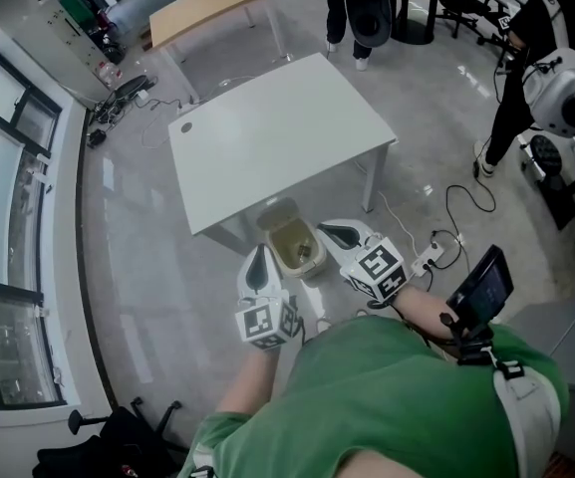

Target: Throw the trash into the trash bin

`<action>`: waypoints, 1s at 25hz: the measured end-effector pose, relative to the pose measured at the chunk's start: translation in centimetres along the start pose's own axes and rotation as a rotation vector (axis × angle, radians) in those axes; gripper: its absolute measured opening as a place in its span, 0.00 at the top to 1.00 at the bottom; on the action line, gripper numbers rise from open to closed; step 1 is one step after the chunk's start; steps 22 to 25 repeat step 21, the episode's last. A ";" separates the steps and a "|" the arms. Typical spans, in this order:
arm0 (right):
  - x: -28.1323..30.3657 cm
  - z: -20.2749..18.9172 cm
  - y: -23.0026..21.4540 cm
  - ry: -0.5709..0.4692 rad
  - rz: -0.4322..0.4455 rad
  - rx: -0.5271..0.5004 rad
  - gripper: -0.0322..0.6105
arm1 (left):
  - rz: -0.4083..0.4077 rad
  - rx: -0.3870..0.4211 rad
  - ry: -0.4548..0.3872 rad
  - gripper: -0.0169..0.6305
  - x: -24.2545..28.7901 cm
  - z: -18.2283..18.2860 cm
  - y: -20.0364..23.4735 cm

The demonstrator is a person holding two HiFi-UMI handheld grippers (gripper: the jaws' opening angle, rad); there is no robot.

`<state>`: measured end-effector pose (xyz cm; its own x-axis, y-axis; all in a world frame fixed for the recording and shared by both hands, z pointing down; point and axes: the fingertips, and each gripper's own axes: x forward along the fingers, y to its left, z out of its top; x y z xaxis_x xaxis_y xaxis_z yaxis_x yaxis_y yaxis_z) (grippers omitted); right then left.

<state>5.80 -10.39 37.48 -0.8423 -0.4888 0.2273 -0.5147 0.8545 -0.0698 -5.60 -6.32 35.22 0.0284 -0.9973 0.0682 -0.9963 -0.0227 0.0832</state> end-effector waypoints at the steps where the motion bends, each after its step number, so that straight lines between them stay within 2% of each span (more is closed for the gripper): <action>1: -0.1 0.0 0.0 0.000 0.001 -0.001 0.95 | -0.002 0.005 -0.001 0.97 -0.1 -0.1 -0.1; 25: -0.4 -0.5 -0.1 -0.002 0.035 0.003 0.95 | 0.051 -0.012 0.017 0.97 -0.8 -0.7 -0.6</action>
